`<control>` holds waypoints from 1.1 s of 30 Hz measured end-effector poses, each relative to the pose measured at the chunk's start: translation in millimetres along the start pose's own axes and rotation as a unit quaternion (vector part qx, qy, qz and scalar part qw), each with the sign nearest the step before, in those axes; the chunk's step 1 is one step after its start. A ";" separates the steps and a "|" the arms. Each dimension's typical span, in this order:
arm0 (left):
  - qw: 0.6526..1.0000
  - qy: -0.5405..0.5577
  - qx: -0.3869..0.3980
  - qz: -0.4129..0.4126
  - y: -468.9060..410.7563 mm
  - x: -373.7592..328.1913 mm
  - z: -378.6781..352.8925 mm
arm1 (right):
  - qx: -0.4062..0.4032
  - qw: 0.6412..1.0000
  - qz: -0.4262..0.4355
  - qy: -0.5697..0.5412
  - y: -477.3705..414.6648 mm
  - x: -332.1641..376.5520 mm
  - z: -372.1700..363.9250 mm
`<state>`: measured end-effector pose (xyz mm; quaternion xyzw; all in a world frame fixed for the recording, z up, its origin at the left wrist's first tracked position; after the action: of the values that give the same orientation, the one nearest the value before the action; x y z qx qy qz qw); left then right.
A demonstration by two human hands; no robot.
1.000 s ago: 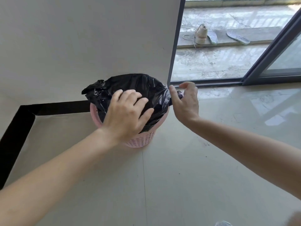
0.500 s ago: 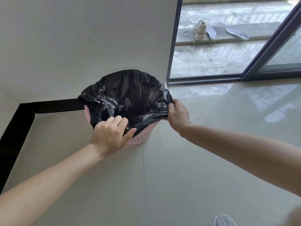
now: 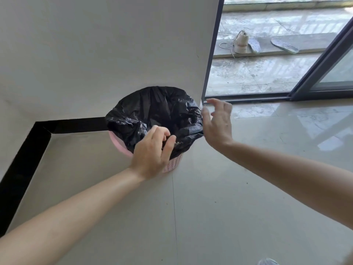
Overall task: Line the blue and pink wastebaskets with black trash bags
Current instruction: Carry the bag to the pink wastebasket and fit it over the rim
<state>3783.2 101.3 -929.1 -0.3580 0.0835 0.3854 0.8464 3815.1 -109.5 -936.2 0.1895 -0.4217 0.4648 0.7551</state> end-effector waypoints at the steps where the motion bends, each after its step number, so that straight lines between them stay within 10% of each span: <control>1: 1.000 -0.001 -0.024 0.010 -2.2 3.4 5.0 | 0.009 0.994 0.102 0.031 9.1 10.7 0.9; 7: 0.962 -0.115 -0.086 0.233 8.5 54.4 26.9 | 0.122 0.829 0.480 0.261 64.3 21.5 -16.1; 12: 0.868 0.021 -0.151 0.473 32.0 73.6 26.1 | 0.112 0.780 0.577 0.213 77.0 23.4 -20.1; 21: 0.805 0.206 -0.139 0.538 42.0 71.2 5.4 | 0.138 0.664 0.654 0.336 85.8 -6.8 -23.1; 25: 0.813 0.323 -0.072 0.479 49.2 64.4 -9.0 | 0.162 0.702 0.569 0.396 72.3 -21.3 -22.8; 33: 0.919 0.027 0.283 0.272 68.4 103.7 18.0 | 0.284 0.900 0.253 0.213 43.1 -29.0 -12.1</control>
<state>3803.6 205.3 -996.3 -0.0770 0.3059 0.5513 0.7724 3777.4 -95.6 -971.3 0.1794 -0.1348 0.7693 0.5982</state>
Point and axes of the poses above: each hand's wrist, its own y-axis away from the middle knuckle, its own z-axis out of the back of the hand, x = y × z, the point moved 3 cm from there along -y, towards the middle knuckle, and after that the axes turned 11 degrees about -z, right-handed, at the moved point
